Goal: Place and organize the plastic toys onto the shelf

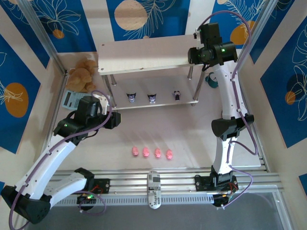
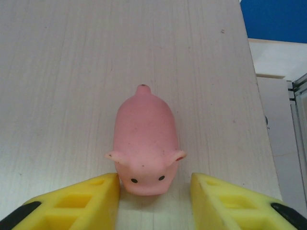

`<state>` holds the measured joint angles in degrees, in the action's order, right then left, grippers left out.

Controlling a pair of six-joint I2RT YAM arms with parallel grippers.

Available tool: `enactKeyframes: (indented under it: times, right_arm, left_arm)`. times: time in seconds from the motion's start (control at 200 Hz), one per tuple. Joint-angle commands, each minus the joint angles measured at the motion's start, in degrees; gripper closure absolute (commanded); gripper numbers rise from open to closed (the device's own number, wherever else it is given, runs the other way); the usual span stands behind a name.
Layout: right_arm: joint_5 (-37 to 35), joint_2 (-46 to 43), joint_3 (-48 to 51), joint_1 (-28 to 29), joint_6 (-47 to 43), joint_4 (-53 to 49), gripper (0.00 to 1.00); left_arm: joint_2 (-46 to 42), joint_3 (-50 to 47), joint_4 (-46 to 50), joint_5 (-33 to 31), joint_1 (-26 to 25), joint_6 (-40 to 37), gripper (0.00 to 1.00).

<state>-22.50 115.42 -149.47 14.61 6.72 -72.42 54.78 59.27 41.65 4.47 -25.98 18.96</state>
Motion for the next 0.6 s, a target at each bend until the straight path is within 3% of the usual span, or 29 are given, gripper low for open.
enactKeyframes:
  times: [0.0, 0.165, 0.33, 0.595]
  right_arm:
    - [1.4, -1.4, 0.6, 0.0, 0.6, -0.2, 0.53]
    - [6.0, -4.1, 0.9, -0.1, 1.9, -0.3, 0.47]
    - [3.5, -11.0, 4.6, 1.2, 2.6, 3.1, 0.44]
    - [-5.3, -24.2, 16.7, 11.9, 3.0, 2.8, 0.43]
  left_arm:
    - [-1.3, -0.6, 1.2, 0.5, 0.9, -1.0, 0.52]
    - [-1.6, -0.6, 1.4, 0.4, 0.9, -1.0, 0.52]
    - [-2.3, -0.4, 1.9, -0.2, 1.0, -1.2, 0.52]
    - [-3.7, -4.3, 1.9, 0.2, 1.0, -2.5, 0.53]
